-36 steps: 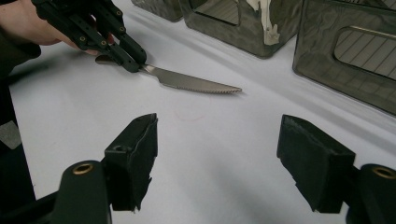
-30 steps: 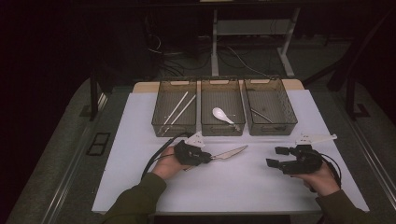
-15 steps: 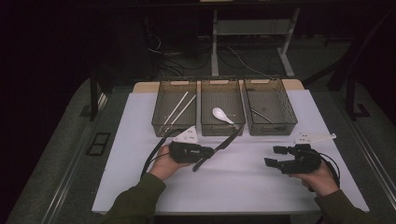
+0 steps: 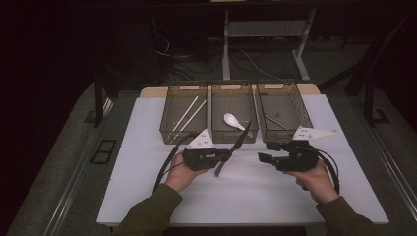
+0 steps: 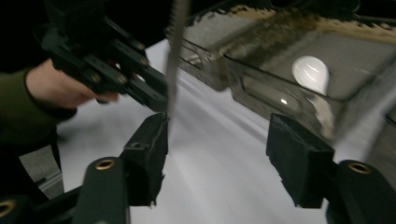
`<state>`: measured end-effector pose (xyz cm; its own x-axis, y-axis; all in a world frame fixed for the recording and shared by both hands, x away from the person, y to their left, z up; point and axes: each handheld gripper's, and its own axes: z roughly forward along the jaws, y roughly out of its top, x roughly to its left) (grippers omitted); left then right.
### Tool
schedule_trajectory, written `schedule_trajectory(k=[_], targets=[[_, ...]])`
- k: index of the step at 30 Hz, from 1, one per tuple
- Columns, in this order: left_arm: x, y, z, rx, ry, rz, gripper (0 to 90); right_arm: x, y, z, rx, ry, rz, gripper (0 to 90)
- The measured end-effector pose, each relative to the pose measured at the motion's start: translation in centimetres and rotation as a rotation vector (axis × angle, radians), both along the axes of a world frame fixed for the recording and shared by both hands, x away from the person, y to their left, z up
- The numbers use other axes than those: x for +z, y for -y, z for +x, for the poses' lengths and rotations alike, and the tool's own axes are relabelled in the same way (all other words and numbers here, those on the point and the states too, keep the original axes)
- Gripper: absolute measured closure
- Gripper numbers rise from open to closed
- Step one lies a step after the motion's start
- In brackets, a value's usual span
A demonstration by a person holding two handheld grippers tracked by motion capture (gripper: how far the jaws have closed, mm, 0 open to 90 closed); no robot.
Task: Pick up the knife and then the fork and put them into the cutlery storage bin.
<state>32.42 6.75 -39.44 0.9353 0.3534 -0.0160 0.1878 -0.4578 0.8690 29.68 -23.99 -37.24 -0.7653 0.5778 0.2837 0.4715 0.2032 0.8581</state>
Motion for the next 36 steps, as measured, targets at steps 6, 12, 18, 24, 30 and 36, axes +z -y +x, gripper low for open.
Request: schedule_trajectory(k=[6,12,18,24,30,36], targets=[[0.1,1.5,0.1,0.042,0.018,-0.002,79.2,-0.3,-2.8,1.6,0.015,-0.021,0.049,51.7],[0.0,2.2,0.4,0.064,0.037,-0.006,79.2,-0.3,-3.7,2.9,-0.001,-0.034,0.076,65.0],[0.1,2.4,0.4,0.084,0.057,-0.003,79.2,-0.4,-3.9,3.4,-0.009,-0.037,0.081,79.0],[0.2,2.4,0.4,0.097,0.071,-0.003,79.3,-0.3,-4.3,3.7,-0.008,-0.037,0.087,83.1],[0.2,2.3,0.5,0.101,0.072,-0.022,79.1,-0.3,-4.5,3.9,-0.007,-0.040,0.112,88.2],[0.5,0.5,-0.2,0.122,0.067,-0.045,61.1,0.1,-3.5,4.4,-0.050,-0.024,0.095,88.3]])
